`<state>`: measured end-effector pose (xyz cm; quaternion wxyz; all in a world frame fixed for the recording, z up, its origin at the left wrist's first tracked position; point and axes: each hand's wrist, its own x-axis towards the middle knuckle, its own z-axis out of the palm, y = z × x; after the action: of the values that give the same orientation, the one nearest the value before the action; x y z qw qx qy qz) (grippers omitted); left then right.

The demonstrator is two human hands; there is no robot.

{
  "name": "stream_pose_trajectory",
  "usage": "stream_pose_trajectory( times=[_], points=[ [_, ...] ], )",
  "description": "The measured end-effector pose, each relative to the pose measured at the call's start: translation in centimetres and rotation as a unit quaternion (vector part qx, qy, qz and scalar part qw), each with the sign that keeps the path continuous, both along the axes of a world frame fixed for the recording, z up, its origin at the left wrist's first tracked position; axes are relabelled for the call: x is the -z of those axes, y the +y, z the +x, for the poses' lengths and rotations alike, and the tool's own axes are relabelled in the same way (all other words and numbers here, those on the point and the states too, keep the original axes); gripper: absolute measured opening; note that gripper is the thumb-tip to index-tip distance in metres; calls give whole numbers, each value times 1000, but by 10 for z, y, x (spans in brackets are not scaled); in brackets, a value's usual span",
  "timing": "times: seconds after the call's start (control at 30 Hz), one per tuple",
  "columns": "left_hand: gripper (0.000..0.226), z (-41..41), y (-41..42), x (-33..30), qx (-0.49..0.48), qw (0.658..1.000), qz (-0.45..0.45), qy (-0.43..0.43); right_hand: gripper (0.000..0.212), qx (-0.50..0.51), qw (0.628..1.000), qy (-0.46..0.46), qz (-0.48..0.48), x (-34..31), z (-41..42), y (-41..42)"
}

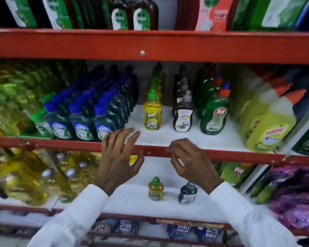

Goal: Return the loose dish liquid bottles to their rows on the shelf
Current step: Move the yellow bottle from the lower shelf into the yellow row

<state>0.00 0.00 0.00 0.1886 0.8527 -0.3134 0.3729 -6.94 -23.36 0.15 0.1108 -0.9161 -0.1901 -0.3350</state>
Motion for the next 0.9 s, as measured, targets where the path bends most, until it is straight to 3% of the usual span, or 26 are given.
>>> stream_pose_trajectory(
  times=[0.1, 0.2, 0.33, 0.63, 0.77, 0.9],
  points=[
    [55, 7, 2, 20, -19, 997, 45, 60, 21, 20, 990, 136, 41, 44, 7, 13],
    [57, 12, 6, 41, -18, 991, 69, 109, 37, 81, 936, 337, 55, 83, 20, 25],
    [58, 17, 12, 57, -17, 987, 96, 130, 58, 111, 874, 464, 86, 123, 45, 34],
    [60, 14, 9, 58, 3, 986, 58, 155, 35, 140, 868, 448, 161, 141, 57, 39],
    [59, 16, 12, 58, 8, 987, 45, 155, 36, 130, 882, 406, 203, 94, 39, 34],
    [57, 17, 11, 59, 13, 989, 22, 147, 36, 102, 893, 341, 274, 8, 16, 29]
  ],
)
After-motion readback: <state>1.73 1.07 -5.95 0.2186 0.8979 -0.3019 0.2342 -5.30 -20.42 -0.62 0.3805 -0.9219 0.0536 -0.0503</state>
